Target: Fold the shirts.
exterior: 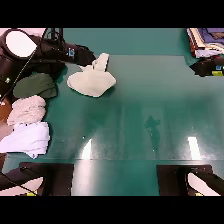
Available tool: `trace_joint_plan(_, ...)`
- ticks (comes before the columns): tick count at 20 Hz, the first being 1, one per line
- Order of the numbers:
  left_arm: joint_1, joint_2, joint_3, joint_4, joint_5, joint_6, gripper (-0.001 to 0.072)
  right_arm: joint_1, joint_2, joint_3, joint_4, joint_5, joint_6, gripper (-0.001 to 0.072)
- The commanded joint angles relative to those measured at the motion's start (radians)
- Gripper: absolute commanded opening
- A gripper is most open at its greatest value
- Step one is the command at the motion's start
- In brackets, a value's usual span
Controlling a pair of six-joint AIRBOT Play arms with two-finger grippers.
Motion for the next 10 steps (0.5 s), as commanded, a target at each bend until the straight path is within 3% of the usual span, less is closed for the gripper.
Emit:
trace_joint_plan(1,0.011,-0.023,0.0,0.153,0.074,-0.062,0.061,0.001,0.001,0.0,0.012,-0.018,0.0,0.0014)
trace_joint_plan(3,0.048,-0.086,0.0,0.225,0.069,-0.107,0.0612,0.001,0.001,0.0,0.012,-0.015,0.0,0.0015)
trace_joint_plan(10,0.149,-0.403,0.0,0.196,0.092,-0.101,0.0612,0.001,0.001,0.0,0.012,-0.013,0.001,0.0014)
